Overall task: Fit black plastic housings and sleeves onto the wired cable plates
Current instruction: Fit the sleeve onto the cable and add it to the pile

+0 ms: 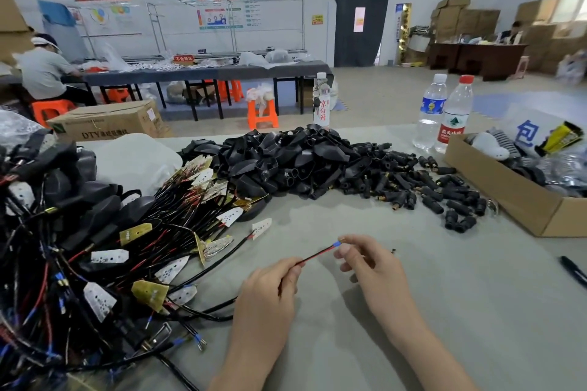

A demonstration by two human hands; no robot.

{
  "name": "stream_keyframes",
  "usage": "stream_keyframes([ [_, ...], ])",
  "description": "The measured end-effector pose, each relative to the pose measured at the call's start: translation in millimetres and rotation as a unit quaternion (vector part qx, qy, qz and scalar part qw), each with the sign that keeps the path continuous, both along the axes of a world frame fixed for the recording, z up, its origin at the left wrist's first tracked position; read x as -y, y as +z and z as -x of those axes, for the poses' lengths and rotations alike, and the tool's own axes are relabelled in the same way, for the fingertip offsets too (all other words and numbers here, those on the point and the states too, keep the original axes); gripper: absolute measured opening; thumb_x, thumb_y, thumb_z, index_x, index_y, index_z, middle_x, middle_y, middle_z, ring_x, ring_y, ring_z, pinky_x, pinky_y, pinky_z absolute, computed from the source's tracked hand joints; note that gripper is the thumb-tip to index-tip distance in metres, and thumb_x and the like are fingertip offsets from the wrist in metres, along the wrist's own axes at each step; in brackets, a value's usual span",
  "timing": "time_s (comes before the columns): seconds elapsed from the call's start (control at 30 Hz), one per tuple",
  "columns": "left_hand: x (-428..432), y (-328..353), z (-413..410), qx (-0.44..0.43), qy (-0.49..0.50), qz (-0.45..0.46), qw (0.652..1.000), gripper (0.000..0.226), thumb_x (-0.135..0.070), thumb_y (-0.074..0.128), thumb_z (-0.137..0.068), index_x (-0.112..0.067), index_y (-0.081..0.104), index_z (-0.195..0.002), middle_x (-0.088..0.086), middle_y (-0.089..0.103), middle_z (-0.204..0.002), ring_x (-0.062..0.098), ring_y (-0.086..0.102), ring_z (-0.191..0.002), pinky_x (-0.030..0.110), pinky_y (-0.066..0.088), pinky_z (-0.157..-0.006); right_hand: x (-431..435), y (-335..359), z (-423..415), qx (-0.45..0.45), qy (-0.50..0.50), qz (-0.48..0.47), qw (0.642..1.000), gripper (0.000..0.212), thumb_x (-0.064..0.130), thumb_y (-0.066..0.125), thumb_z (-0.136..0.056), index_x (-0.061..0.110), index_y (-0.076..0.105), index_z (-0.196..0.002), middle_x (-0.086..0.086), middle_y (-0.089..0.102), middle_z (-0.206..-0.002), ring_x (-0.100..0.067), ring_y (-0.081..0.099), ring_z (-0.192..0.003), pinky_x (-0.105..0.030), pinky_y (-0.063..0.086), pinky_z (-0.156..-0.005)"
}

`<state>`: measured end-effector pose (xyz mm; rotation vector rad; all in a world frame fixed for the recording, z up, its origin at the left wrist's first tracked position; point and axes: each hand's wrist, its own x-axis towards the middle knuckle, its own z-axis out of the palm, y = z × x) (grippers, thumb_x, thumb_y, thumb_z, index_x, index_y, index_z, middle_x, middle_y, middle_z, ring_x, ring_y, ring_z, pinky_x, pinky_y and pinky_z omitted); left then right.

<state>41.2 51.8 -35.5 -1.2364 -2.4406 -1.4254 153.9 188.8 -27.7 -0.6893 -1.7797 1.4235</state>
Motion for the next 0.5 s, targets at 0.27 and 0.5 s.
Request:
stream_keyframes([
  [0.27, 1.7, 0.8, 5.1, 0.032, -0.03, -0.006, 0.999, 0.017, -0.035, 0.055, -0.099, -0.037, 0.072, -0.104, -0.032, 0.059, -0.07, 0.002, 0.054, -0.072, 0.023, 0.043, -0.069, 4.0, 9.5, 3.7, -0.03, 0.007, 0.036, 0.999, 0.01, 0.026, 0.06, -0.096, 0.022, 0.068, -0.098, 0.005, 0.075, -0.089, -0.011, 0.069, -0.074, -0.024, 0.054, -0.063],
  [0.5, -0.3, 7.0, 15.6, 0.21, -0.007, -0.148, 0.966, 0.026, -0.026, 0.055, -0.1, -0.048, 0.068, -0.094, -0.008, 0.053, -0.058, 0.007, 0.046, -0.054, 0.019, 0.038, -0.053, -23.7, 40.9, 75.6, -0.014, -0.024, 0.05, 0.998, 0.013, 0.026, 0.052, -0.1, 0.024, 0.061, -0.11, 0.003, 0.067, -0.096, -0.009, 0.065, -0.073, -0.024, 0.053, -0.062],
])
